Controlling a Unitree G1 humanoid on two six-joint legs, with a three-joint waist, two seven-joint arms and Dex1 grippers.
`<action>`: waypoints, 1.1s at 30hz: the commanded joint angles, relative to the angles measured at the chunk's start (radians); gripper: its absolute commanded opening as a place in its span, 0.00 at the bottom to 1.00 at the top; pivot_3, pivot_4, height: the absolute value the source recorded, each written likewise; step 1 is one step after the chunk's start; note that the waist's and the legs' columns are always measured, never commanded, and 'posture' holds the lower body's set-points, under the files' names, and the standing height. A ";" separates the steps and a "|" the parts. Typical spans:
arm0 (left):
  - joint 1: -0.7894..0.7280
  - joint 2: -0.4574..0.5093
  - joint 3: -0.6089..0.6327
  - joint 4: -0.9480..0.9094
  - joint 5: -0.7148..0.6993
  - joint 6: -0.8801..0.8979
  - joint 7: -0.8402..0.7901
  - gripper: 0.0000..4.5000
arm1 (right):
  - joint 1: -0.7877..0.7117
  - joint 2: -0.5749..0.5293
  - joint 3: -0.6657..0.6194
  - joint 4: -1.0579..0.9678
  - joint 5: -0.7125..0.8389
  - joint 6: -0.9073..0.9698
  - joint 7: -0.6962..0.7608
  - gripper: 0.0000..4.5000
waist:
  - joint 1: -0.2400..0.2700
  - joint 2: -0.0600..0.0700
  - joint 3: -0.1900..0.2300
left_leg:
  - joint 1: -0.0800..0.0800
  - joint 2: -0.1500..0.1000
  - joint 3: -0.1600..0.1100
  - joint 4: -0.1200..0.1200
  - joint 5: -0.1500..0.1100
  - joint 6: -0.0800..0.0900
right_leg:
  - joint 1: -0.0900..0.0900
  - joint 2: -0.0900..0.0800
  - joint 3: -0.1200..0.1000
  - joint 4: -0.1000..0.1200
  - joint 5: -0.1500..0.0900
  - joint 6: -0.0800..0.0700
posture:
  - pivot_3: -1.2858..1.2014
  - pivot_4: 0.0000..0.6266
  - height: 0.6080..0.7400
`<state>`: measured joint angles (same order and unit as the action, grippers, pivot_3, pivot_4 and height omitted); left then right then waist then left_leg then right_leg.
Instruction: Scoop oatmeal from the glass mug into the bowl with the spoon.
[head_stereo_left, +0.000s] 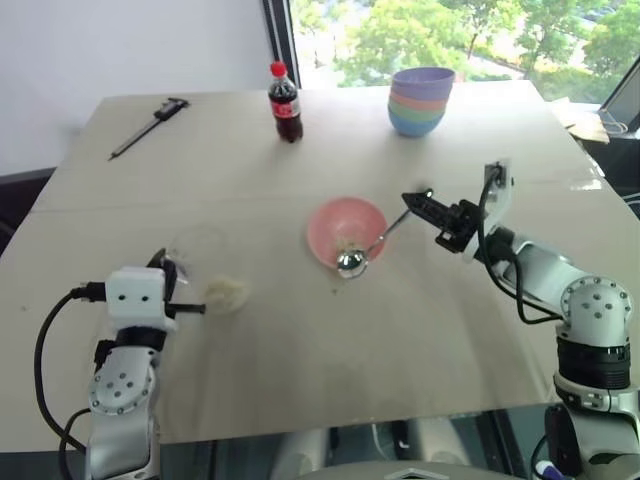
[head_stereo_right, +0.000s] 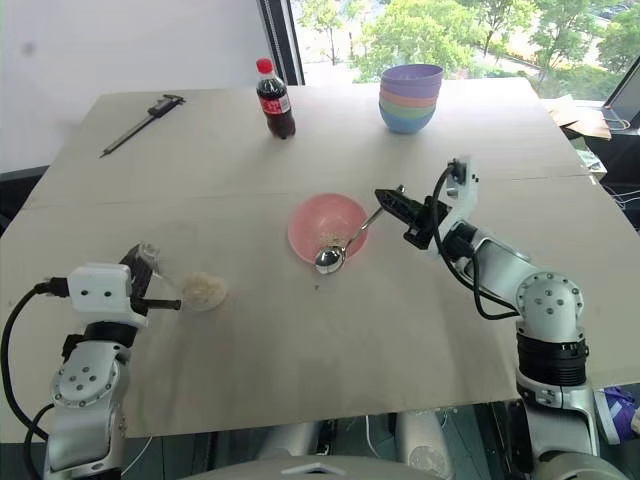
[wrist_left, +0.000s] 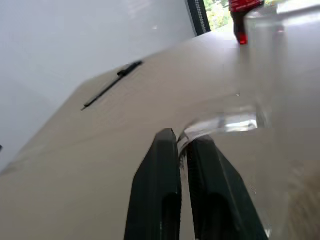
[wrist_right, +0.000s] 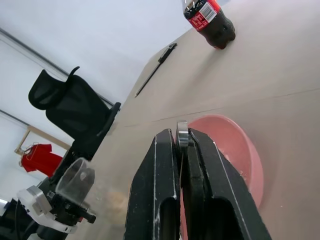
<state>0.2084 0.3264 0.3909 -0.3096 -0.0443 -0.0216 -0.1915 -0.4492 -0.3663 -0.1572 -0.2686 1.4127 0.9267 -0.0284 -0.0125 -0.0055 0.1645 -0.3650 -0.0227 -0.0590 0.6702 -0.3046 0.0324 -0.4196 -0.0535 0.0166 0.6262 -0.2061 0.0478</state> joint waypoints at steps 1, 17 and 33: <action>-0.003 0.009 0.013 0.002 -0.002 0.017 0.011 0.01 | -0.006 0.006 -0.016 -0.053 0.008 -0.020 0.005 0.00 | 0.000 0.000 0.000 | 0.000 0.000 0.000 0.000 0.000 0.000 | 0.000 0.000 0.000 0.000 0.000 0.000 | 0.52 0.24 1.00; -0.262 0.157 -0.180 0.040 0.090 -0.052 -0.111 0.01 | -0.377 0.104 0.040 0.045 -0.074 -0.053 0.001 0.00 | -0.003 0.000 0.000 | -0.003 -0.001 0.000 0.000 0.002 -0.004 | -0.004 0.002 0.001 0.001 0.000 0.000 | 0.52 0.24 1.00; -0.371 0.176 -0.261 0.149 0.059 -0.148 -0.228 0.01 | -0.418 0.111 0.255 0.040 -0.394 -0.038 0.209 0.00 | -0.004 0.000 -0.001 | -0.032 -0.003 0.001 0.013 0.004 -0.007 | -0.034 -0.001 0.001 0.017 0.001 0.000 | 0.52 0.24 1.00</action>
<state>-0.1371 0.4957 0.1243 -0.1380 0.0352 -0.1365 -0.4145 -0.8460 -0.2567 0.0711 -0.1891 1.0649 0.8950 0.1384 -0.0170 -0.0057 0.1640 -0.3966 -0.0256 -0.0583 0.6834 -0.3002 0.0252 -0.4538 -0.0542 0.0171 0.6433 -0.2055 0.0476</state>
